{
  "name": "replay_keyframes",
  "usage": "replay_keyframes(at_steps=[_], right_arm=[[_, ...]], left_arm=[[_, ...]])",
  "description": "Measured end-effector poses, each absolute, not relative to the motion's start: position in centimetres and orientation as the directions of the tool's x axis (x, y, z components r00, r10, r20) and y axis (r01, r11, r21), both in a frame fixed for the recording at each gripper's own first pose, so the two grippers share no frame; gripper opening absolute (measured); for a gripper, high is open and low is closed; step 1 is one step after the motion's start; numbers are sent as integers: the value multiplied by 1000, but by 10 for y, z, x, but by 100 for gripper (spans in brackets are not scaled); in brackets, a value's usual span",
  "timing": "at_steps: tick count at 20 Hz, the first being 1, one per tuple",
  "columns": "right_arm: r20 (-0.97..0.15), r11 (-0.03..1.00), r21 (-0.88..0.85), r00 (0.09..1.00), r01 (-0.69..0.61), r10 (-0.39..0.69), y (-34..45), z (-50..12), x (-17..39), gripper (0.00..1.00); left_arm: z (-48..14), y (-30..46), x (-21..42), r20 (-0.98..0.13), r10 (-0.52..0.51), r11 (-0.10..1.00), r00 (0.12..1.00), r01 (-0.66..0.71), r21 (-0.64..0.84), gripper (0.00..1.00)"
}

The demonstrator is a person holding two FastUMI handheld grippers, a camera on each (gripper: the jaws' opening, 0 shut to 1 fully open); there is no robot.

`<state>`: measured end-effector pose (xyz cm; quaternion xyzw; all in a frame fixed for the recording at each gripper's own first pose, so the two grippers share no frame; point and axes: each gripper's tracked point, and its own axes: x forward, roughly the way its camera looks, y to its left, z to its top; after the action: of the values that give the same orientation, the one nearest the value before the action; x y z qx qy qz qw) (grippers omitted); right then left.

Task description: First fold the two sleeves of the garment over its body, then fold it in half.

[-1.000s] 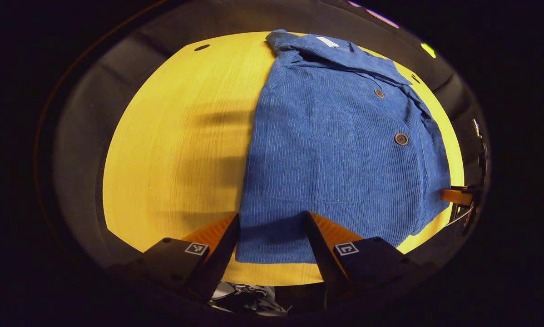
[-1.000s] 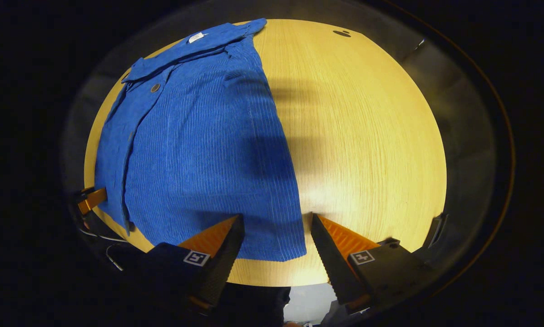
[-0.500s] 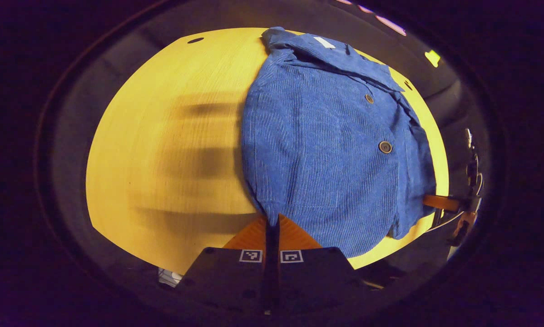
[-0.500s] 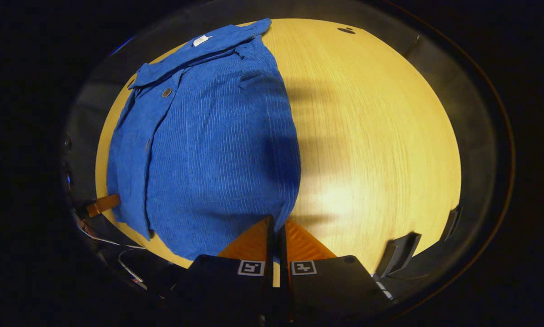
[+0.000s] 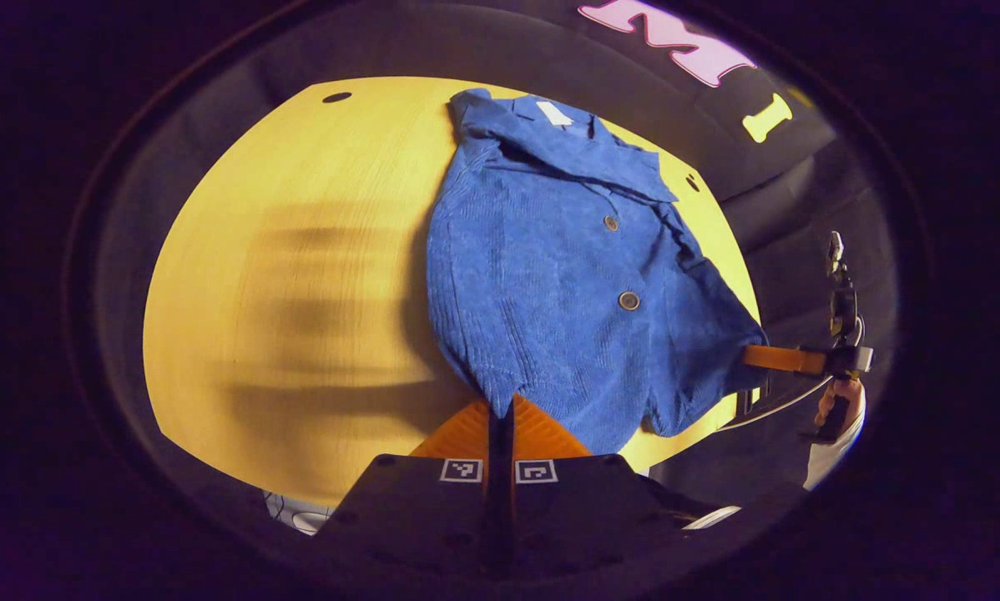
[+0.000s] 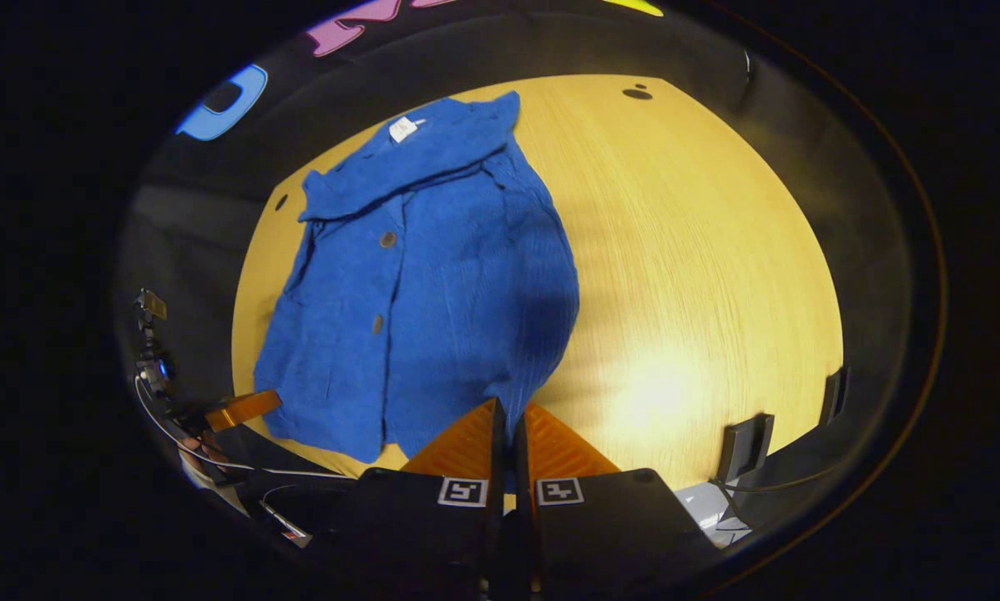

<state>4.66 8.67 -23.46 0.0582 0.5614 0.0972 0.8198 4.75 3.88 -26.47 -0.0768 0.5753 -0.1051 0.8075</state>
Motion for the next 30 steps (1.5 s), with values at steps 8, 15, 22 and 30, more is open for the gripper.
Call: replay_keyframes(at_steps=[8, 15, 22, 30], right_arm=[[-768, 964, 227, 584, -137, 263, 127, -116, 150, 7], [-698, 945, 261, 638, -197, 325, 145, -68, 301, 7], [-781, 960, 241, 558, -144, 280, 144, -176, 447, 7], [-743, 889, 453, 521, -71, 420, 153, -223, 490, 43]], left_arm=[[-154, 43, 124, -827, -346, 938, 443, 178, -297, 0], [-102, 46, 248, -784, -298, 944, 545, 49, -325, 0], [-188, 74, 402, -861, -206, 938, 465, -157, -309, 0], [-232, 73, 463, -828, -217, 888, 518, -247, -387, 44]])
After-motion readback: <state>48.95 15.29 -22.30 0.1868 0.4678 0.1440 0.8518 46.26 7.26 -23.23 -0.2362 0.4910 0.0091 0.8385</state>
